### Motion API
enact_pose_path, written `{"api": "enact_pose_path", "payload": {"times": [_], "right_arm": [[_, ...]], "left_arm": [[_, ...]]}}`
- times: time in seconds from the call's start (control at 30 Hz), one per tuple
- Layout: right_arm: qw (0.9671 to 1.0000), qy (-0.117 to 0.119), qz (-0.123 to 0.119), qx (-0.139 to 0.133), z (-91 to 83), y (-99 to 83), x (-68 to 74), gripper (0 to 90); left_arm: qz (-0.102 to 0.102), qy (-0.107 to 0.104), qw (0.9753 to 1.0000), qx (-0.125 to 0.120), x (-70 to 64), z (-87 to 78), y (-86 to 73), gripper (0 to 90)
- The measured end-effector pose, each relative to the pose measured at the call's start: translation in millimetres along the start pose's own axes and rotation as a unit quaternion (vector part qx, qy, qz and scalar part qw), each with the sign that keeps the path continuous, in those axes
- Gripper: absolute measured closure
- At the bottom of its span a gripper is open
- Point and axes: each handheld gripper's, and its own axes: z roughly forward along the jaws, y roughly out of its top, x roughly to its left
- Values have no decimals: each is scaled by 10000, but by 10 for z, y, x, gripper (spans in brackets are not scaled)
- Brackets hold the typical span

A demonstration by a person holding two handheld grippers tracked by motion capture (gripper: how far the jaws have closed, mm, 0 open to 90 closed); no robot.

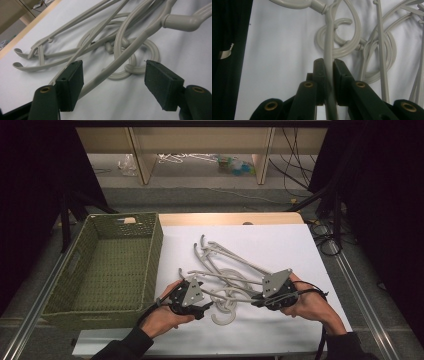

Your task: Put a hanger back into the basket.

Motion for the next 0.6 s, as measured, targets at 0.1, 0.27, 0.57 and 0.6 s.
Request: {"api": "enact_pose_path", "payload": {"times": [0.1,0.27,0.57,0.6], "right_arm": [[10000,11,-53,-12,8,10,3,814],[9999,77,-100,-33,10,18,13,814],[9999,42,-137,-67,7,2,-4,814],[9999,32,-145,-72,11,-1,-6,813]], "left_arm": [[180,-56,9998,52,-6,99,5,342],[325,-130,9994,-83,-8,165,32,360],[1048,-501,9928,-280,3,220,94,626],[1108,-491,9923,-262,8,211,107,637]]}}
